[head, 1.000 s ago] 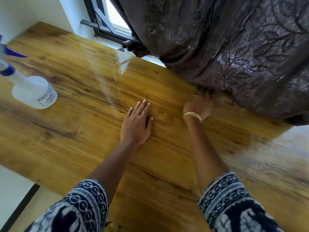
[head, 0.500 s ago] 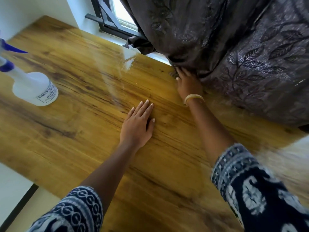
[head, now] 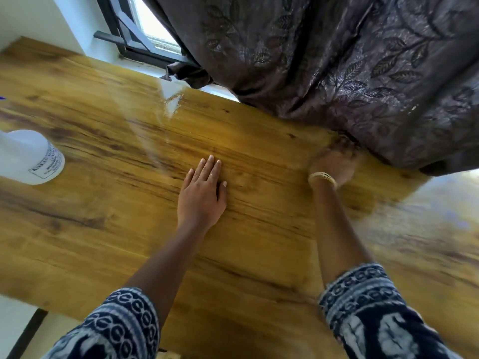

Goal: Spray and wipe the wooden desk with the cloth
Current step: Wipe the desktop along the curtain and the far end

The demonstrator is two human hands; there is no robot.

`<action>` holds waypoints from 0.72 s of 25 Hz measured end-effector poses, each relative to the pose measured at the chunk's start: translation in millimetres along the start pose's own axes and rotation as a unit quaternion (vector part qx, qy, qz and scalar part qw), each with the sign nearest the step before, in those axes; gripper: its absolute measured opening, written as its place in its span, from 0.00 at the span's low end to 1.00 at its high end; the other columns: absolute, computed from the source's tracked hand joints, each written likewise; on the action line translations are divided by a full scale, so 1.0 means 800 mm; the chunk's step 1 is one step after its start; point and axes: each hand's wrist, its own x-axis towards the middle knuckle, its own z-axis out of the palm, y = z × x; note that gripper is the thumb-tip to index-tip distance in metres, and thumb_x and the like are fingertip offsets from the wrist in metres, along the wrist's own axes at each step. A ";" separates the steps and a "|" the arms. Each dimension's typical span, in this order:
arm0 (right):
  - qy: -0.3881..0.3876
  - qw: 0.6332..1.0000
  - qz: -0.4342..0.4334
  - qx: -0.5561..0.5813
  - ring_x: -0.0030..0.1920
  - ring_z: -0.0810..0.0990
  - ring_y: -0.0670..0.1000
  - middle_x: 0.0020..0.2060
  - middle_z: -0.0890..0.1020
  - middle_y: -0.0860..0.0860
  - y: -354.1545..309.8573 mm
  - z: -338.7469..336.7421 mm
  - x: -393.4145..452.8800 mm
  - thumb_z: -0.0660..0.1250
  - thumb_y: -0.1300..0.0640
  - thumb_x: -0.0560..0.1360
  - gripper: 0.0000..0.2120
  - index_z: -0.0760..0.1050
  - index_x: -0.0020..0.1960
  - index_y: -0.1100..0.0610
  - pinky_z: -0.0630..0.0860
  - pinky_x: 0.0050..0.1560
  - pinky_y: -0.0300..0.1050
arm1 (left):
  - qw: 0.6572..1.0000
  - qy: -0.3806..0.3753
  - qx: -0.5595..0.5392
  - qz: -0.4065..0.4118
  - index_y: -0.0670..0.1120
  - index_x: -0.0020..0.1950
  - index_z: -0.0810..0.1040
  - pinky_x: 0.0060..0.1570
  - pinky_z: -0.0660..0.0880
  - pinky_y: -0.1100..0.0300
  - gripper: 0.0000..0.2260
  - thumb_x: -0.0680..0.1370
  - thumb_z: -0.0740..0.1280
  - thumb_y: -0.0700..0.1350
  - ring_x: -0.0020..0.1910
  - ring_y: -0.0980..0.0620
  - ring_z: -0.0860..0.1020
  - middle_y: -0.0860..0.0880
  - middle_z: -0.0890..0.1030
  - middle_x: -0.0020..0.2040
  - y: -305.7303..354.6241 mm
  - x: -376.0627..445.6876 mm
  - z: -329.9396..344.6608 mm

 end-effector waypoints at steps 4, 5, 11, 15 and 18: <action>-0.062 0.962 -0.264 0.038 0.74 0.63 0.56 0.76 0.62 0.51 -0.113 0.009 -0.096 0.55 0.54 0.81 0.23 0.62 0.76 0.52 0.63 0.72 0.50 | 1.000 -0.011 0.006 0.005 0.49 0.79 0.56 0.77 0.51 0.53 0.25 0.83 0.50 0.54 0.79 0.54 0.51 0.51 0.55 0.80 0.000 -0.001 -0.002; -0.081 0.934 -0.347 0.035 0.75 0.62 0.55 0.76 0.62 0.50 -0.127 0.010 -0.112 0.54 0.53 0.82 0.23 0.61 0.77 0.52 0.62 0.72 0.49 | 1.000 -0.012 0.006 0.006 0.49 0.79 0.56 0.77 0.51 0.53 0.25 0.83 0.50 0.53 0.79 0.53 0.51 0.51 0.55 0.80 0.001 0.000 -0.002; -0.074 0.959 -0.274 0.025 0.75 0.61 0.55 0.76 0.62 0.53 0.000 -0.007 -0.043 0.55 0.54 0.82 0.23 0.62 0.77 0.55 0.58 0.74 0.48 | 1.000 -0.019 -0.004 0.018 0.48 0.79 0.55 0.77 0.49 0.54 0.25 0.83 0.49 0.53 0.79 0.52 0.51 0.50 0.55 0.80 -0.004 0.000 -0.001; -0.039 0.998 -0.035 0.021 0.75 0.59 0.58 0.76 0.61 0.56 0.117 -0.023 -0.029 0.54 0.53 0.81 0.25 0.60 0.77 0.57 0.58 0.75 0.51 | 1.000 -0.011 0.002 0.015 0.47 0.79 0.55 0.77 0.50 0.52 0.25 0.83 0.48 0.52 0.79 0.51 0.52 0.49 0.55 0.80 -0.002 0.002 0.002; -0.048 0.999 -0.006 0.022 0.77 0.56 0.57 0.77 0.59 0.55 0.087 -0.030 -0.046 0.53 0.54 0.81 0.25 0.58 0.78 0.58 0.55 0.75 0.50 | 1.000 -0.014 0.006 0.016 0.46 0.79 0.56 0.77 0.51 0.52 0.25 0.82 0.49 0.52 0.79 0.51 0.52 0.48 0.56 0.80 -0.001 -0.001 0.001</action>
